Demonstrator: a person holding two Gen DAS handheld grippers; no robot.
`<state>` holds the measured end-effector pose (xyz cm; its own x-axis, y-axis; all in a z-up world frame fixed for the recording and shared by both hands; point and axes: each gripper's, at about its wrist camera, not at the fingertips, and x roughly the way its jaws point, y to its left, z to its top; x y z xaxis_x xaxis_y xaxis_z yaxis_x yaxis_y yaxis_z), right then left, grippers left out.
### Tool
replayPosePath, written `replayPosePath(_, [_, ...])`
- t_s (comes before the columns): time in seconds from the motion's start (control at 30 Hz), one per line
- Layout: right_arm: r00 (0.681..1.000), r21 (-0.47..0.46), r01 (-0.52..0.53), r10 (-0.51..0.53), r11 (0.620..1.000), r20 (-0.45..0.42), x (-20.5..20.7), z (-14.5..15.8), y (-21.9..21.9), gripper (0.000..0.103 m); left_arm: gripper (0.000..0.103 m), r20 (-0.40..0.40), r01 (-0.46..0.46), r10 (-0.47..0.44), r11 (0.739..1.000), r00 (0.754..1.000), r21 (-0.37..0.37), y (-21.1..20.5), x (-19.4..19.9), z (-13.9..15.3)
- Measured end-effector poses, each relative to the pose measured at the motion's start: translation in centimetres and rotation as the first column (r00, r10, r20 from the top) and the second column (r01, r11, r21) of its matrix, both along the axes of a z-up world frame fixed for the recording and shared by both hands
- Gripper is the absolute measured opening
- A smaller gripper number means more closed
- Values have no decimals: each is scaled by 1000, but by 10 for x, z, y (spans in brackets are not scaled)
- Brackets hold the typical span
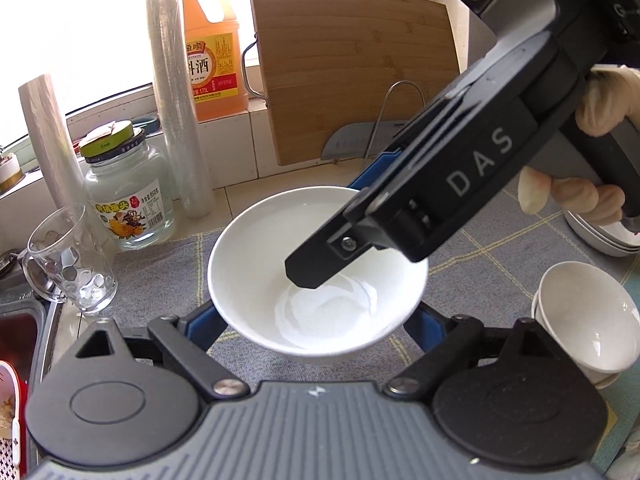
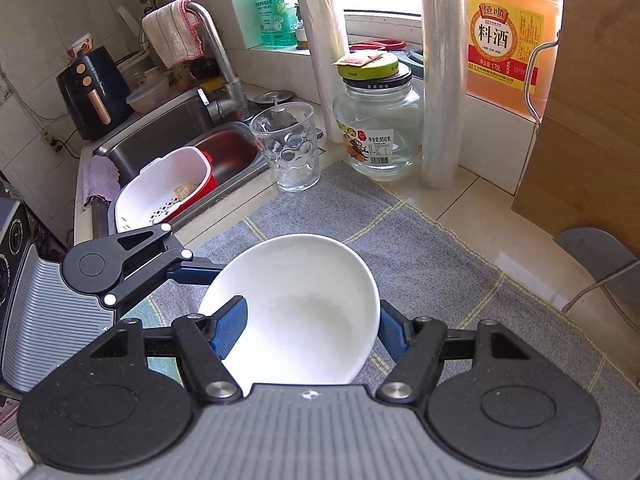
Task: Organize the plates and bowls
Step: 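Lift the bowl with the right gripper and carry it over the bowl stack, then lower the bowl onto the stacked bowls and open the right gripper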
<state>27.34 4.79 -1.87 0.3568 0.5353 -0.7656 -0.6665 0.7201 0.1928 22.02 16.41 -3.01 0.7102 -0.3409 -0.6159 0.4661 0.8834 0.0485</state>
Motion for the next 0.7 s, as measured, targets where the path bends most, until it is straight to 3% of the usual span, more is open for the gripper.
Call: replayPosePath(0.7, [998,2,68,-68,998,11,-104,17,-56,74,93,-52,189,-188,982,981,22,-55,-70,27])
